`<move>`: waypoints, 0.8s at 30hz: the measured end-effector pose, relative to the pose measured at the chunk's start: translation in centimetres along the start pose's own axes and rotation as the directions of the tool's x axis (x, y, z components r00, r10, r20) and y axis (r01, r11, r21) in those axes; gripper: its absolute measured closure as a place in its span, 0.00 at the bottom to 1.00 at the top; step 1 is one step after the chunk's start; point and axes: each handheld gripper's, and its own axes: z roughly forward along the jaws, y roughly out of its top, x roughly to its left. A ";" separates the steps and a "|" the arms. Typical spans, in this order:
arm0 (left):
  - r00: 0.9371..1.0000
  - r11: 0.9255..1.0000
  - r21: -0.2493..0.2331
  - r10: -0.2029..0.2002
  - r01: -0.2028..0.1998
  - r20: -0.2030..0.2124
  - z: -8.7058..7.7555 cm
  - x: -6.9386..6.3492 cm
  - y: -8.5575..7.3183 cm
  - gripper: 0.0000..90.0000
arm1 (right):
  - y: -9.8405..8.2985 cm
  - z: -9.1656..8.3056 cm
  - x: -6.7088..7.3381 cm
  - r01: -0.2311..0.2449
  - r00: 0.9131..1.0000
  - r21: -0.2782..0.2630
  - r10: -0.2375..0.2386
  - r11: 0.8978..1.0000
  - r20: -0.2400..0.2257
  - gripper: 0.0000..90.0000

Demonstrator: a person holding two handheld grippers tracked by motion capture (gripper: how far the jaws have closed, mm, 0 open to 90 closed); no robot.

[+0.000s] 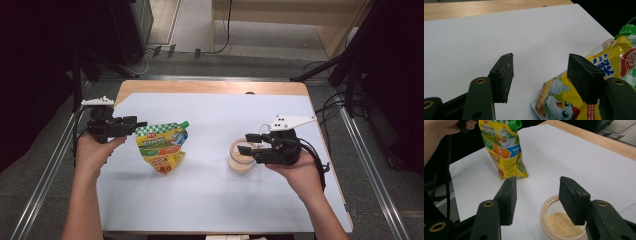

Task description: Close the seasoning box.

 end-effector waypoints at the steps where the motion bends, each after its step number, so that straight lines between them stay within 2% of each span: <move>1: 1.000 1.000 0.001 0.000 0.000 -0.001 0.0 0.0 0.0 0.43 | 0.0 -0.3 -0.2 -0.004 1.000 -0.003 0.004 1.000 0.006 0.56; 4: 1.000 1.000 0.003 0.002 -0.002 0.000 0.1 0.0 0.0 0.43 | 0.1 -1.2 -0.8 -0.013 1.000 -0.024 0.013 1.000 0.020 0.59; 17: 1.000 1.000 0.010 -0.003 0.003 0.012 0.2 0.1 -0.1 0.42 | -0.2 -4.3 -3.1 -0.050 0.993 -0.053 0.055 0.997 0.101 0.70; 24: 1.000 1.000 0.014 -0.002 0.001 0.011 0.3 0.1 -0.2 0.42 | -0.6 -5.9 -4.4 -0.085 0.987 -0.083 0.095 0.993 0.129 0.82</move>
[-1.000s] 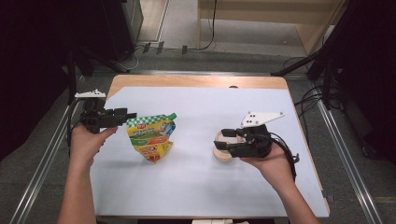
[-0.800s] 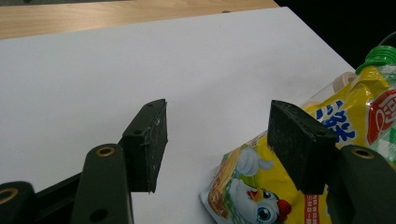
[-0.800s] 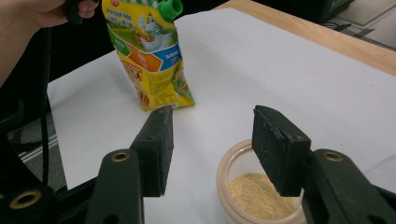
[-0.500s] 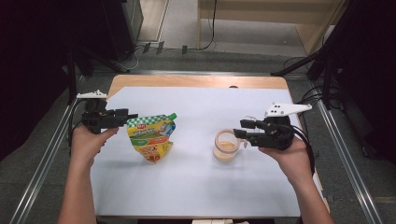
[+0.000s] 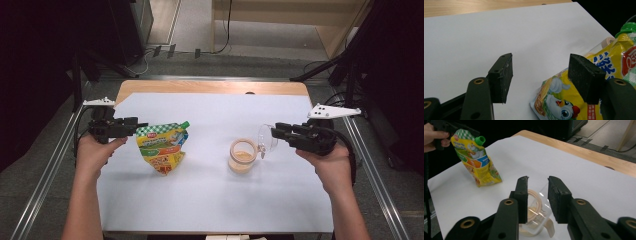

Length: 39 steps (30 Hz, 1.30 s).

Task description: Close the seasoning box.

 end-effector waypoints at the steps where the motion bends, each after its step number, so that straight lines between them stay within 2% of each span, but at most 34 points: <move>1: 1.000 1.000 -0.001 0.000 0.000 -0.001 0.0 0.0 0.0 0.42 | -0.1 -0.2 -0.3 -0.007 1.000 -0.003 0.007 1.000 0.007 0.84; 6: 1.000 1.000 0.000 -0.004 0.004 0.000 0.1 0.0 0.0 0.42 | -0.7 -0.7 -1.7 -0.039 0.998 -0.007 0.039 0.999 0.048 0.95; 8: 1.000 1.000 0.002 -0.002 0.002 -0.001 0.1 0.0 0.0 0.42 | -1.1 -0.5 -2.2 -0.051 0.997 -0.001 0.051 0.999 0.049 0.99; 11: 1.000 1.000 0.003 -0.002 0.002 0.000 0.2 0.0 0.0 0.42 | -1.8 0.1 -2.8 -0.068 0.996 0.023 0.067 0.997 0.062 1.00; 18: 1.000 1.000 0.004 -0.002 0.002 0.000 0.2 0.0 -0.1 0.42 | -3.0 1.9 -3.5 -0.094 0.995 0.067 0.091 0.993 0.048 1.00; 22: 1.000 1.000 0.007 -0.002 0.002 0.000 0.3 0.0 -0.1 0.42 | -3.5 2.9 -3.5 -0.114 0.993 0.084 0.113 0.990 0.023 1.00; 29: 1.000 1.000 0.008 -0.003 0.003 -0.003 0.4 0.0 -0.1 0.42 | -4.0 4.2 -3.2 -0.114 0.993 0.104 0.114 0.988 0.001 1.00; 39: 1.000 1.000 0.009 -0.006 0.006 0.002 0.5 0.1 -0.2 0.42 | -3.9 4.8 -2.4 -0.105 0.994 0.109 0.108 0.988 -0.024 1.00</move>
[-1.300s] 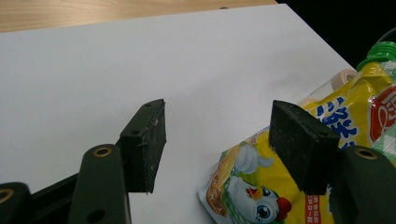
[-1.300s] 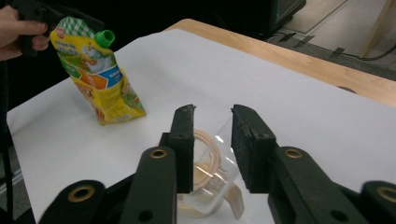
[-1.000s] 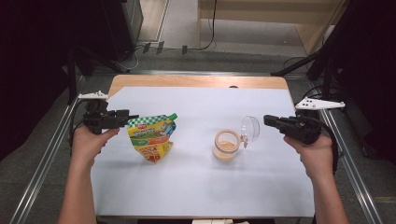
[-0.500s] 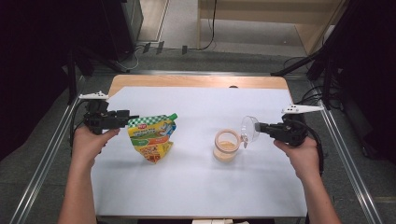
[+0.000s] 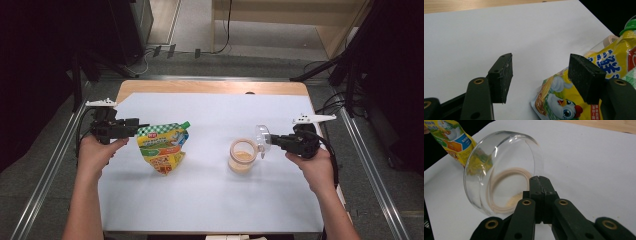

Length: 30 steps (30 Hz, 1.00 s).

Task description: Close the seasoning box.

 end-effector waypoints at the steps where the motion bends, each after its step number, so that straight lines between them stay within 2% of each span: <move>1: 1.000 1.000 0.001 0.002 -0.002 -0.001 0.0 0.0 0.0 0.42 | 0.0 0.1 0.1 0.006 1.000 -0.002 -0.006 1.000 -0.003 1.00; 11: 1.000 1.000 0.005 -0.002 0.002 0.000 0.1 0.1 -0.1 0.42 | 0.2 0.6 1.4 0.045 0.999 0.005 -0.045 0.999 -0.018 1.00; 14: 1.000 1.000 0.006 -0.003 0.003 -0.001 0.2 0.1 -0.1 0.42 | 0.3 0.4 1.3 0.049 0.999 -0.001 -0.049 0.999 -0.011 0.96; 20: 1.000 1.000 0.006 0.000 0.000 -0.002 0.2 0.2 -0.1 0.41 | 0.2 -0.1 0.4 0.042 0.999 -0.020 -0.042 0.999 0.005 0.81; 24: 1.000 1.000 0.005 -0.001 0.001 -0.004 0.3 0.2 -0.1 0.41 | -0.2 -0.2 -0.4 0.050 0.999 -0.051 -0.050 0.997 0.007 0.70; 30: 1.000 1.000 0.005 -0.002 0.002 -0.006 0.4 0.2 -0.2 0.41 | -1.1 -0.2 -1.9 0.035 0.999 -0.068 -0.033 0.997 0.035 0.61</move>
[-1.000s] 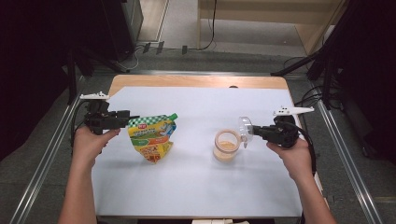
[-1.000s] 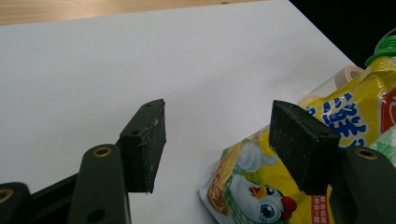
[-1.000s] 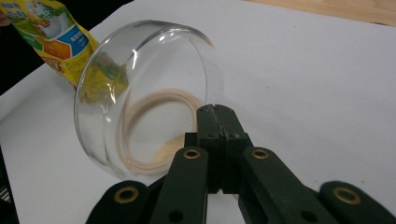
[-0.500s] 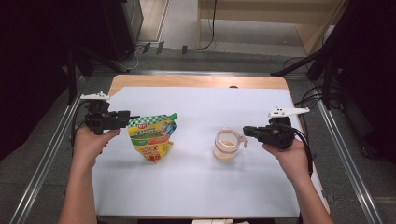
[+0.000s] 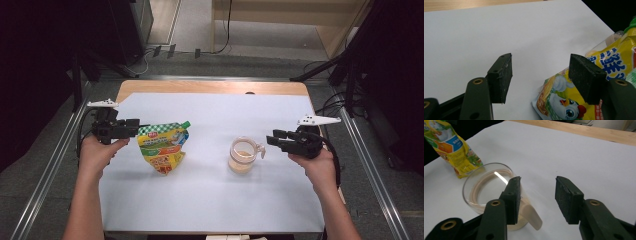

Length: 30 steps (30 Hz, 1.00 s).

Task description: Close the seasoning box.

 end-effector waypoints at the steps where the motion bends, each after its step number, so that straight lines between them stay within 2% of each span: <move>1: 1.000 1.000 0.001 0.001 -0.001 -0.001 0.0 0.0 0.0 0.41 | -0.1 0.0 -0.2 -0.002 1.000 -0.004 0.002 1.000 0.009 0.58; 5: 1.000 1.000 0.002 -0.002 0.002 0.000 0.1 0.1 -0.1 0.41 | -0.6 0.0 -1.1 0.008 0.999 -0.008 -0.008 1.000 0.053 0.47; 7: 1.000 1.000 0.002 -0.001 0.001 0.000 0.1 0.2 -0.1 0.40 | -1.1 0.1 -1.5 -0.003 0.995 -0.040 0.007 0.999 0.103 0.43; 12: 1.000 1.000 0.002 -0.002 0.002 0.000 0.2 0.2 -0.1 0.40 | -1.9 0.3 -2.5 -0.027 0.993 -0.026 0.029 0.999 0.111 0.36; 15: 1.000 1.000 0.004 -0.004 0.004 -0.001 0.3 0.3 -0.2 0.40 | -2.3 0.5 -2.9 -0.033 0.989 -0.026 0.036 0.999 0.144 0.33; 17: 1.000 1.000 0.008 -0.004 0.004 -0.005 0.4 0.4 -0.3 0.40 | -2.7 0.7 -3.2 -0.020 0.987 -0.023 0.023 1.000 0.160 0.32; 18: 1.000 1.000 0.010 0.000 0.000 -0.004 0.4 0.4 -0.3 0.40 | -2.8 0.7 -3.3 -0.016 0.986 -0.014 0.018 1.000 0.164 0.29; 20: 1.000 1.000 0.016 0.000 0.000 -0.004 0.6 0.6 -0.4 0.40 | -3.2 0.9 -3.6 -0.007 0.990 0.002 0.007 1.000 0.143 0.27; 24: 1.000 1.000 0.017 -0.008 0.008 -0.004 0.8 0.7 -0.5 0.40 | -3.7 1.1 -4.0 -0.012 0.987 0.014 0.010 1.000 0.163 0.27; 30: 1.000 1.000 0.023 -0.018 0.018 -0.005 1.0 1.0 -0.7 0.40 | -4.1 1.5 -4.6 -0.046 0.984 0.052 0.036 0.998 0.173 0.27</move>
